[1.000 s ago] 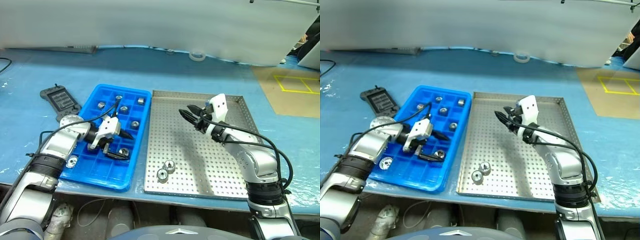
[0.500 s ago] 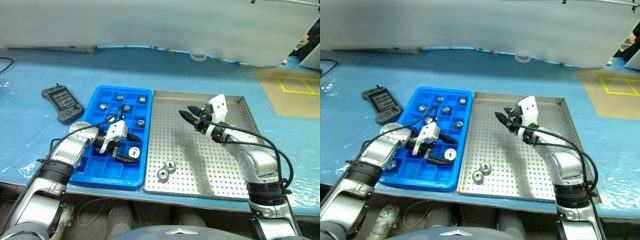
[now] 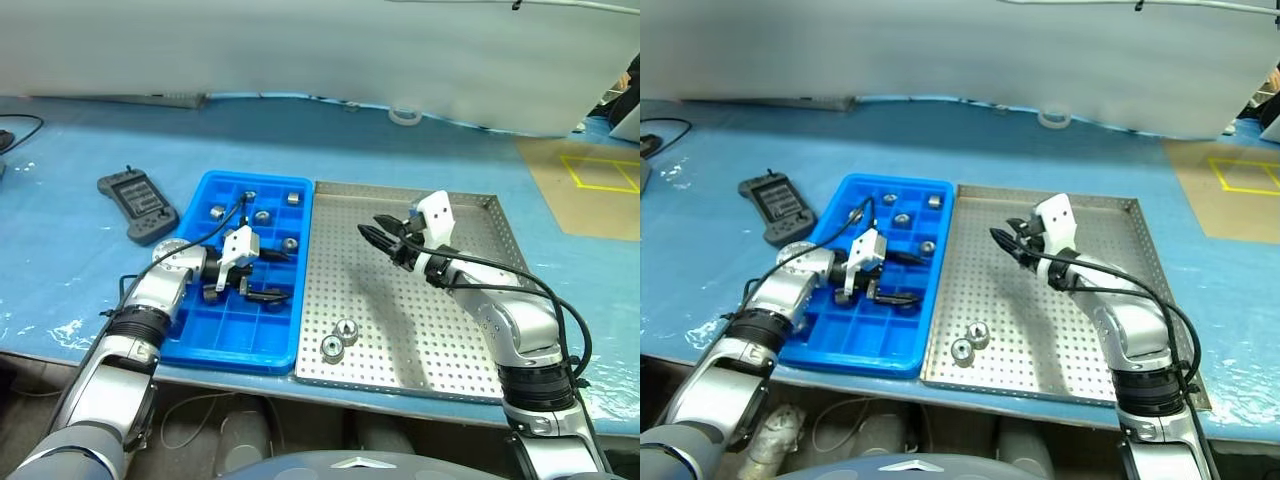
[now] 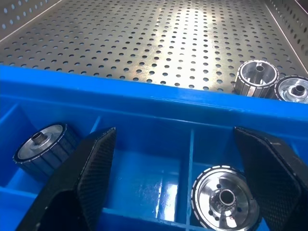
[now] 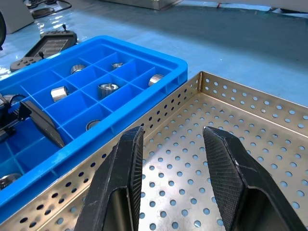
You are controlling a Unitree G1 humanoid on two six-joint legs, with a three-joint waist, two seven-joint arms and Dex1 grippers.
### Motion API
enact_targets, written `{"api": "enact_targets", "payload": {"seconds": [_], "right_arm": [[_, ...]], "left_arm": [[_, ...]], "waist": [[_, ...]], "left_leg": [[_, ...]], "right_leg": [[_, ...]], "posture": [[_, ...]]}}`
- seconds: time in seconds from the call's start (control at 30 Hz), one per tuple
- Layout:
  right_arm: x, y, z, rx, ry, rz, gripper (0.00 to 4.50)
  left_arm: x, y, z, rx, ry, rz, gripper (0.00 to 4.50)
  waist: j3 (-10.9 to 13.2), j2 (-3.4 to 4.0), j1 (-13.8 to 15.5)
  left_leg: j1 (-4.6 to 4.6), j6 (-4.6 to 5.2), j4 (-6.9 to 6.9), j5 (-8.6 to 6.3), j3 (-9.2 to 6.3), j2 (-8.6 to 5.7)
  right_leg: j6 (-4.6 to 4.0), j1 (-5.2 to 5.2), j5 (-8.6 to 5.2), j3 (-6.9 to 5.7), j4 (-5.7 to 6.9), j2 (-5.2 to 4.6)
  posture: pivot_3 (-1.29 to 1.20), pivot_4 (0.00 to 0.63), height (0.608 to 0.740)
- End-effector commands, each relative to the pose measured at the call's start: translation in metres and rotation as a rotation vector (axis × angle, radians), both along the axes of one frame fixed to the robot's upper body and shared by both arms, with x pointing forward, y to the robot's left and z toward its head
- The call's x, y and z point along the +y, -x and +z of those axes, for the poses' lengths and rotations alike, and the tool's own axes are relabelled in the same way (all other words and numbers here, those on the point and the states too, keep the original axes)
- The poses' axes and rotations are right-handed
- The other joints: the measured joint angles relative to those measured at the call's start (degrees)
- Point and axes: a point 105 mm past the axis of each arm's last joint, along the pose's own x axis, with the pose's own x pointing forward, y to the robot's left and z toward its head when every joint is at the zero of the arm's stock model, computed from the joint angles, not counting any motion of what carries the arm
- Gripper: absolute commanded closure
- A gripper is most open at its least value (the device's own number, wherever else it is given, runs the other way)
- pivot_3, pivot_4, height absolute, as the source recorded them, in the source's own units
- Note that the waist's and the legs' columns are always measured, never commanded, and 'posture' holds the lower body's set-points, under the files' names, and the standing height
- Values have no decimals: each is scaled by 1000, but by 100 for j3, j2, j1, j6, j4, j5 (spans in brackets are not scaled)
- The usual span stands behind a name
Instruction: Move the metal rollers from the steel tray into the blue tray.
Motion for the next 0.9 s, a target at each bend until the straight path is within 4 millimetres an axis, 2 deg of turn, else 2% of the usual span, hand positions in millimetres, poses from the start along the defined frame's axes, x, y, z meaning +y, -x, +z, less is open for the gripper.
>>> {"api": "enact_targets", "payload": {"seconds": [0.03,0.17,0.27,0.33,0.43,0.5,0.7,0.9], "right_arm": [[-4,21,13,-31,51,114,2461],[-16,60,19,18,161,354,2461],[-25,75,17,54,298,492,2461],[-26,81,8,61,394,574,2461],[-12,93,-16,33,512,756,2461],[-6,95,-28,7,555,826,2461],[6,89,-55,-120,649,937,2461],[9,90,-63,-133,637,1027,2461]], "left_arm": [[17,-1,-7,74,24,34,413],[30,-7,28,105,148,32,413],[33,-4,49,144,216,17,413],[34,2,52,157,220,3,413],[33,19,61,182,241,-27,413],[31,27,65,213,263,-20,413],[22,55,52,289,264,86,413],[21,74,65,307,288,147,413]], "waist": [[-2,5,0],[2,4,-12],[3,-3,-31],[3,-3,3],[0,-7,5],[-1,-11,0],[-1,-17,26],[17,-9,73]], "left_leg": [[3,-1,-5,1,0,2],[12,17,-13,-10,7,22],[-1,23,-12,-14,14,38],[-1,28,-15,-17,15,39],[-4,38,-16,-36,16,39],[-8,33,-7,-55,19,37],[-48,61,1,-75,18,26],[-43,58,8,-73,4,28]], "right_leg": [[0,0,0,0,0,1],[2,16,-1,-1,-2,18],[1,-2,0,-9,0,24],[0,-3,0,-15,-2,24],[-49,-3,-29,-22,-4,22],[-57,-4,-33,-23,0,20],[-62,-20,-34,-38,-4,3],[-65,-6,-37,-51,-5,3]], "posture": [[-259,150,740],[-239,150,740],[-226,150,740],[-204,150,740],[-185,150,740],[-143,150,740],[-46,150,740],[12,150,740]]}}
